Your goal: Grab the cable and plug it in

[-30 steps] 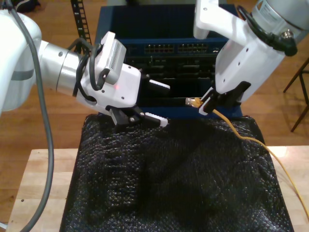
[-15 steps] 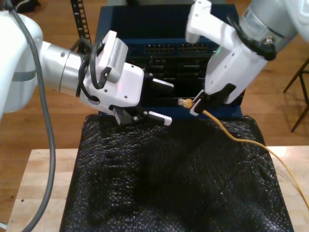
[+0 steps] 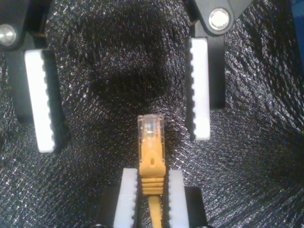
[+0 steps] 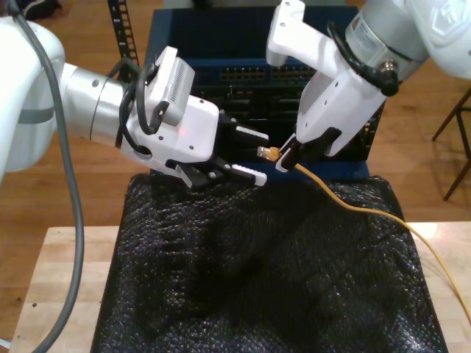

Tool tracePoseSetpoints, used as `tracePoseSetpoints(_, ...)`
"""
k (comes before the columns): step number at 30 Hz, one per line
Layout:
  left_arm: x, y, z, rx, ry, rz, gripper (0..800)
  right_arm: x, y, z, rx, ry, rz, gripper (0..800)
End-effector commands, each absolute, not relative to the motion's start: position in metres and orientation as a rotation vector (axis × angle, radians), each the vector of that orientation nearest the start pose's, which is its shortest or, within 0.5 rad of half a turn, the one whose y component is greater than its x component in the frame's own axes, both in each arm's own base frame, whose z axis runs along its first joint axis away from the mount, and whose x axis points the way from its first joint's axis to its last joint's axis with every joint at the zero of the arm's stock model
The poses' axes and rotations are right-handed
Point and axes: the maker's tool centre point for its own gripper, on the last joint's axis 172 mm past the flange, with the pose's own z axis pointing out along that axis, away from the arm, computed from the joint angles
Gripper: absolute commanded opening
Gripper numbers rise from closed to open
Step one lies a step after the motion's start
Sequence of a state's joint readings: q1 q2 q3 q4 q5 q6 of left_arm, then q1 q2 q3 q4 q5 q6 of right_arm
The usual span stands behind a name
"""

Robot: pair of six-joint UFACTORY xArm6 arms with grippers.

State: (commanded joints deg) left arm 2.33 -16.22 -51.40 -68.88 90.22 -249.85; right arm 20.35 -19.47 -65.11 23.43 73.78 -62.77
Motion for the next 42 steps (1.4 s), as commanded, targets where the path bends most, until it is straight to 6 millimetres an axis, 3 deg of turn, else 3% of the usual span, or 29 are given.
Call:
tracePoseSetpoints(6, 0.3613, -0.2385, 0.3756, 1.403, -1.427, 0.931, 383, 0.3703, 0.2393, 0.3680, -2.162, -1.777, -0.455, 4)
tracePoseSetpoints(16, 0.3613, -0.2381, 0.3748, 1.404, -1.423, 0.931, 306, 0.3695, 0.2401, 0.3665, -2.159, -1.782, -0.450, 4)
tracePoseSetpoints(35, 0.3621, -0.2372, 0.3759, 1.405, -1.421, 0.934, 280, 0.3661, 0.2412, 0.3639, -2.154, -1.788, -0.441, 4)
tracePoseSetpoints(42, 0.3622, -0.2378, 0.3761, 1.404, -1.421, 0.935, 195, 0.3660, 0.2412, 0.3646, -2.154, -1.789, -0.444, 4)
